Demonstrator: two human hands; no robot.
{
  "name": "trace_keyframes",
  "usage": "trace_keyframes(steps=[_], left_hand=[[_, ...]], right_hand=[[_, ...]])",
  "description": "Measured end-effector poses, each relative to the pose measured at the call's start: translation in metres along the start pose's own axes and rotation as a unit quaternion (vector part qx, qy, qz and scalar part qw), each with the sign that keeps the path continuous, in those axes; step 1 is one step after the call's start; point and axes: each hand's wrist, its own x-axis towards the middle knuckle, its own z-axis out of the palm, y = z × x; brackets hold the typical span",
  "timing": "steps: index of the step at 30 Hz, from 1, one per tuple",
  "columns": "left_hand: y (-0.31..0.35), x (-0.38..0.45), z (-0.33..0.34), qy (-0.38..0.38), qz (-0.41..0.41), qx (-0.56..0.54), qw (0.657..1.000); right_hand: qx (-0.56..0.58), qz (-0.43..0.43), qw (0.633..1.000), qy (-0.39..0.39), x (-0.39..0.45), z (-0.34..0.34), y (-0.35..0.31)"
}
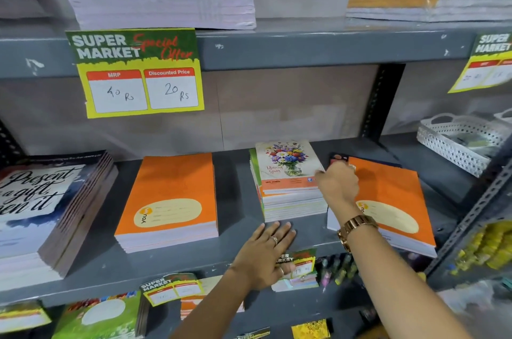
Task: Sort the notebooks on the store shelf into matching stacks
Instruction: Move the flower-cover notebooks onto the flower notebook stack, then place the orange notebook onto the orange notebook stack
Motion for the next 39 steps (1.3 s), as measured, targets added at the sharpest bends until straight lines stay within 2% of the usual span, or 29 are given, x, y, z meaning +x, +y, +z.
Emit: trace_keyframes(steps=[5, 11, 15, 18, 20, 26, 28, 32, 35, 36, 39], left_hand=[[0.007, 0.005, -0.001, -0.005, 0.001, 0.007, 1.000], [0.037, 0.043, 0.002, -0.011, 0.031, 0.006, 0.999], [0.061, 0.063, -0.006, 0.004, 0.016, -0.036, 0.999], [0.076, 0.079, -0.011, 0.018, 0.008, -0.061, 0.998], [0.085, 0.090, -0.013, 0.029, -0.009, -0.075, 0.997], [0.105, 0.112, -0.012, 0.053, -0.094, -0.142, 0.984], [0.111, 0.116, -0.014, 0.062, -0.117, -0.161, 0.978], [0.121, 0.124, -0.016, 0.096, -0.149, -0.205, 0.963], [0.126, 0.129, -0.018, 0.124, -0.180, -0.290, 0.932], [0.127, 0.130, -0.019, 0.127, -0.191, -0.314, 0.921], [0.128, 0.129, -0.028, 0.127, -0.215, -0.384, 0.889]], right_hand=[[-0.043, 0.019, 0.998, 0.051, 0.016, -0.019, 0.031], [-0.130, 0.104, 0.986, 0.000, 0.028, -0.043, 0.099], [-0.166, 0.189, 0.967, -0.031, 0.026, -0.058, 0.133], [-0.138, 0.223, 0.963, -0.065, 0.025, -0.065, 0.156], [-0.093, 0.214, 0.968, -0.089, 0.028, -0.066, 0.167], [-0.051, 0.218, 0.968, -0.114, 0.042, -0.057, 0.175], [-0.046, 0.227, 0.968, -0.101, 0.043, -0.053, 0.176], [-0.077, 0.241, 0.967, -0.019, 0.031, -0.058, 0.163], [-0.118, 0.211, 0.970, 0.019, 0.025, -0.058, 0.152], [-0.097, 0.190, 0.976, 0.038, 0.023, -0.057, 0.150], [0.079, 0.165, 0.979, 0.092, 0.025, -0.060, 0.148]])
